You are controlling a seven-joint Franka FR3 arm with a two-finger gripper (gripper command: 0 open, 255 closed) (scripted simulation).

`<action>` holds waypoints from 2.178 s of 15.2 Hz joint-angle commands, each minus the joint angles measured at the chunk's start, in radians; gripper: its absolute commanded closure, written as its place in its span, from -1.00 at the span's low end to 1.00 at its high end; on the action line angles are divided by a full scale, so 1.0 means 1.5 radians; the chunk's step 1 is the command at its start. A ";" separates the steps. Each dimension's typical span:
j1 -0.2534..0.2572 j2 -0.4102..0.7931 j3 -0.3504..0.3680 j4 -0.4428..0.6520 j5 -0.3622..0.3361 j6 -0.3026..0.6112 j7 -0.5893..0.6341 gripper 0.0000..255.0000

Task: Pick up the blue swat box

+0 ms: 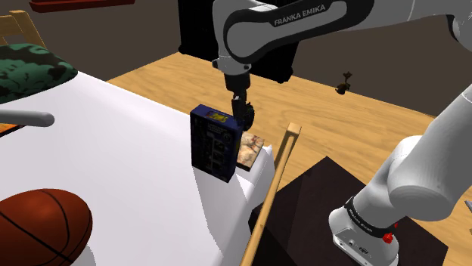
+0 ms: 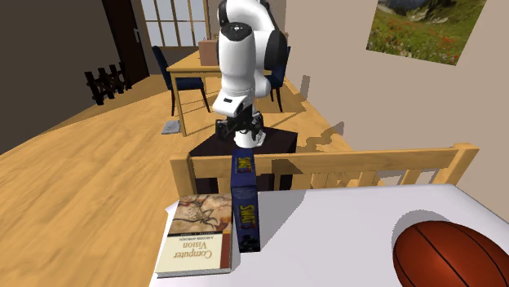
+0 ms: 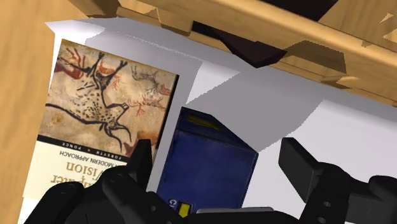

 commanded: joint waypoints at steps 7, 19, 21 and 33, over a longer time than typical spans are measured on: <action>0.003 0.026 0.003 -0.040 -0.006 0.062 0.004 -1.00; 0.003 0.022 0.003 -0.034 -0.006 0.054 0.003 1.00; 0.003 0.016 0.003 -0.024 -0.004 0.037 0.002 1.00; 0.002 -0.014 0.002 0.051 0.001 -0.067 -0.005 1.00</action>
